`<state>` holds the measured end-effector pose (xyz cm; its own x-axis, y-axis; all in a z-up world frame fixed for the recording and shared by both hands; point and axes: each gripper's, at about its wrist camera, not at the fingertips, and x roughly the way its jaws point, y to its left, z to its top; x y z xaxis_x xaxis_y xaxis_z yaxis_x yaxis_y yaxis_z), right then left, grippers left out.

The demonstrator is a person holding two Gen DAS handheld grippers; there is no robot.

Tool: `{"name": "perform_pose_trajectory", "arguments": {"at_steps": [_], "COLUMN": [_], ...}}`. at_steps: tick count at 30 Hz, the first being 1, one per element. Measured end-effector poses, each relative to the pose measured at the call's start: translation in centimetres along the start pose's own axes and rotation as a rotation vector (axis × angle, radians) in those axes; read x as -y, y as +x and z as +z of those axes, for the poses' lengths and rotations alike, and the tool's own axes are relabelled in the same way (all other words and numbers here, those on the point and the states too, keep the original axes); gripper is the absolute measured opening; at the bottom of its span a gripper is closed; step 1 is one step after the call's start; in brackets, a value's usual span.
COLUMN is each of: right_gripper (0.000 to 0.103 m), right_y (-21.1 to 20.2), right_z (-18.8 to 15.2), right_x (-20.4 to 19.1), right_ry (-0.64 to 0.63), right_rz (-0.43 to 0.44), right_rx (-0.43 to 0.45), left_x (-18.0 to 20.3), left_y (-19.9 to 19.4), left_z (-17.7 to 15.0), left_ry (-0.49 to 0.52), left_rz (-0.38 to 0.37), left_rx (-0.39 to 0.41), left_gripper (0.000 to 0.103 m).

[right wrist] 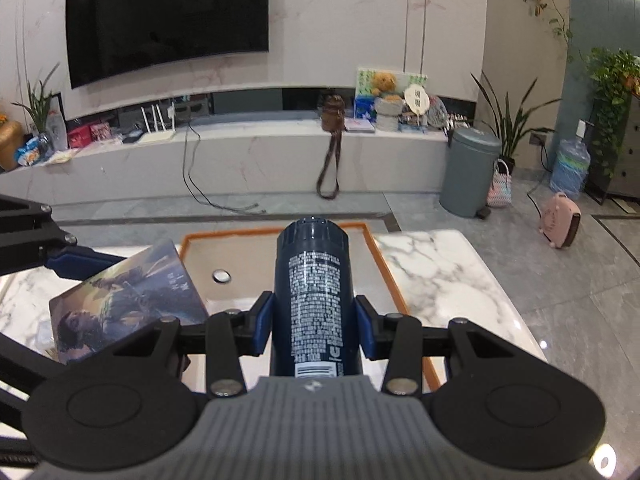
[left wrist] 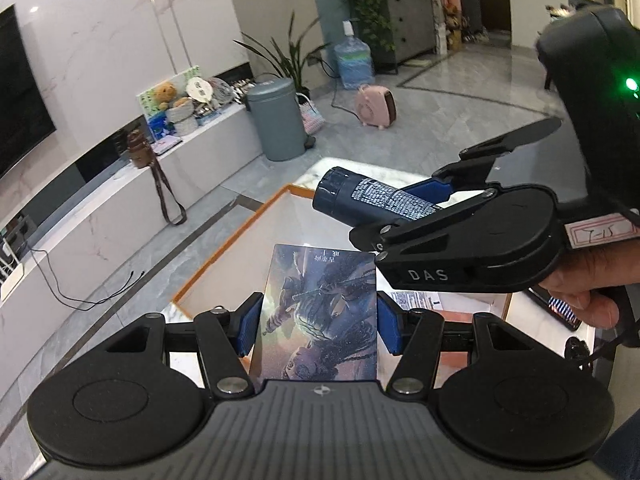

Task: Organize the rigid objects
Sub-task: 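Lift the card and black spray can with both tools over the orange box, then lower the spray can into the box and open the right tool while the left tool releases the card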

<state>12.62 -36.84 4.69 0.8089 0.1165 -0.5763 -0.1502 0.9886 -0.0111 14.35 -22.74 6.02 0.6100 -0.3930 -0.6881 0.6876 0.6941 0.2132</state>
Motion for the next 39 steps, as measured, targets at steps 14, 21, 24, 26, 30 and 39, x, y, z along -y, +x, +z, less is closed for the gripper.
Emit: {"name": "perform_pose_trajectory", "arguments": {"at_steps": [14,21,24,26,30,39], "right_gripper": [0.044,0.044,0.044,0.044,0.044,0.044], "right_y": [5.2,7.8,8.9,9.5,10.7,12.7], "right_z": [-1.2,-1.3,-1.3,-1.3,-1.6,-2.1], "right_x": [2.3,2.0,1.9,1.8,1.4,0.7], "right_ry": [0.013,0.008,0.010,0.011,0.000,-0.028], "right_rz": [-0.038,-0.036,-0.037,-0.037,-0.037,-0.047], "right_rx": [-0.176,-0.237,-0.266,-0.287,-0.329,-0.390], "left_x": [0.0,-0.7,-1.1,-1.4,-1.8,-2.1], "left_y": [6.5,8.9,9.7,10.1,10.9,12.4], "left_z": [-0.4,-0.7,-0.8,-0.9,-1.1,-1.5], "left_ry": [0.029,0.029,0.030,0.027,0.035,0.049], "left_rz": [-0.032,-0.048,-0.050,-0.054,-0.066,-0.085], "left_rx": [-0.119,-0.174,-0.195,-0.208,-0.232,-0.282], "left_gripper": [0.067,0.067,0.067,0.067,0.067,0.067]}}
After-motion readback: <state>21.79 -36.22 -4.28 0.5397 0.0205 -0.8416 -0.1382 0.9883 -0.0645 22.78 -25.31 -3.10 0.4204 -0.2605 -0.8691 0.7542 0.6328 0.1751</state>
